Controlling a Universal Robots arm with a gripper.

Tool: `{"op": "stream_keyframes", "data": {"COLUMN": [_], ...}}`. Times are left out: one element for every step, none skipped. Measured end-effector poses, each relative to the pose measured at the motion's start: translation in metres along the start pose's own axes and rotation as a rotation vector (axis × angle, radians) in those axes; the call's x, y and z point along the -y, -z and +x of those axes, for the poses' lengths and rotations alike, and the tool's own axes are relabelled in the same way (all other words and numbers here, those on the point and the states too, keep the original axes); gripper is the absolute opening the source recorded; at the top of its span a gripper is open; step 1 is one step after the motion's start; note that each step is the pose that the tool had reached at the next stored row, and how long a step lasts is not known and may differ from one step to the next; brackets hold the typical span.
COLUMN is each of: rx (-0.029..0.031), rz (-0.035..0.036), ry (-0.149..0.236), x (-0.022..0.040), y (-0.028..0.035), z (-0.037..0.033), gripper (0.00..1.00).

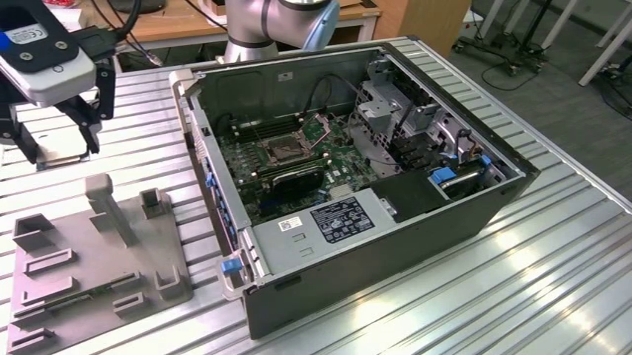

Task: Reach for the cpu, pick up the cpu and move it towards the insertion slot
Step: 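Pick up the cpu and move it towards the insertion slot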

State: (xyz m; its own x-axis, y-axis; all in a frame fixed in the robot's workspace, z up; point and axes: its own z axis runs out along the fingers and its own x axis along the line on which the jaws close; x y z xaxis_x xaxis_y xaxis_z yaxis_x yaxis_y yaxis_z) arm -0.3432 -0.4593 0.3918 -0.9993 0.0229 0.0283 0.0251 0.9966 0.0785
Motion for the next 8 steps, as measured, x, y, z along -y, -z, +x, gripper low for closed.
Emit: {"op": "stream_keyframes", "data": {"rx": [0.0000,0.0000,-0.0001,-0.0001,-0.0001,-0.0001,-0.0001,-0.0002], "rz": [0.0000,0.0000,0.0001,0.0000,0.0001,0.0000,0.0000,0.0000], "ry": [0.000,0.000,0.000,0.000,0.000,0.000,0.000,0.000], "x": [0.0000,0.0000,-0.0001,-0.0001,-0.0001,-0.0001,-0.0001,-0.0002], "y": [0.0000,0.0000,0.0001,0.0001,0.0001,0.0001,0.0001,0.0002], "z": [-0.0009,-0.0017,-0.0026,-0.0036,-0.0045,-0.0054,-0.0063,-0.0071], "gripper": [0.54,0.54,0.54,0.54,0.54,0.54,0.54,0.54]}}
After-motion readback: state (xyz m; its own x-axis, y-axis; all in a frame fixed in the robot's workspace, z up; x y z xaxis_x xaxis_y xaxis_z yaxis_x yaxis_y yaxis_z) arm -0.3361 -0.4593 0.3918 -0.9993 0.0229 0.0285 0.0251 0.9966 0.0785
